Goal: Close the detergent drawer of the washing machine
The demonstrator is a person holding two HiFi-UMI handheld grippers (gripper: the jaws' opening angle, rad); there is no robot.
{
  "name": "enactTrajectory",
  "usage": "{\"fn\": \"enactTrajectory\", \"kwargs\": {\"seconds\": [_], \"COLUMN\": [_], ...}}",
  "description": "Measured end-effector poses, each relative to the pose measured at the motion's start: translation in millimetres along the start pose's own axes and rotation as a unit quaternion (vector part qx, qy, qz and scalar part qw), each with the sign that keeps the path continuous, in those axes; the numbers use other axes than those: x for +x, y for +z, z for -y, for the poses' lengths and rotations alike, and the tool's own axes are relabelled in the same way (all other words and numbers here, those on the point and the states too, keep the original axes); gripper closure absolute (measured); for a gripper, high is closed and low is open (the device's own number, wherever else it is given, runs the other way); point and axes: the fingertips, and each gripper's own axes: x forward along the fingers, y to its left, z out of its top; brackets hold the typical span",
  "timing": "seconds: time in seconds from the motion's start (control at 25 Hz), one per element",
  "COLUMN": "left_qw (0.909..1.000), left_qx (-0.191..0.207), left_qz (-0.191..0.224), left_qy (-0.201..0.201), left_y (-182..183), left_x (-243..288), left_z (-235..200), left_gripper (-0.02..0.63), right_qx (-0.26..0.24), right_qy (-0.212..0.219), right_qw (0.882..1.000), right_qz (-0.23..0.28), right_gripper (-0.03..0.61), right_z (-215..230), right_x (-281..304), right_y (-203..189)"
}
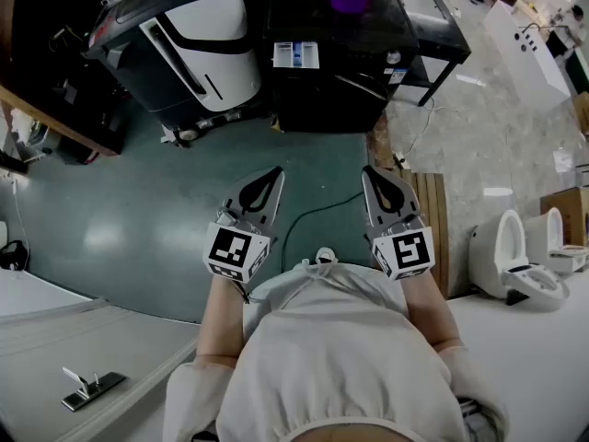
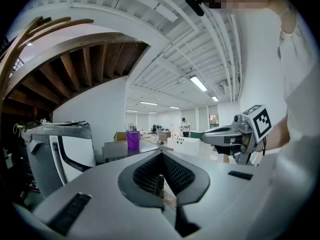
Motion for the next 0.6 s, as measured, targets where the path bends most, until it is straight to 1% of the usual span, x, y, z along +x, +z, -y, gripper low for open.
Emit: {"fn": "enactTrajectory", "kwargs": {"seconds": [0.36,0.6], "left_qw": [1.0,1.0], "left_qx": [-0.002,-0.009], "left_qz": [0.001,-0.005], "left_qy": [0.004,0.001], "left_y": [0.0,-4.2], "left_x": [4.6,17.1], "left_z": [-2.6,-2.3], "left_gripper": [0.597,0.597], "right_qx": [0.006,0.013], "right_qy": [-0.003,-0.022], "right_qw": [1.0,1.0], "right_qz": [-0.002,-0.001], "right_gripper": [0.578,0.577], "right_z": [5.2,19.4], "right_x": [0.8,-0.9], "right_y": [-1.8,-6.2]}}
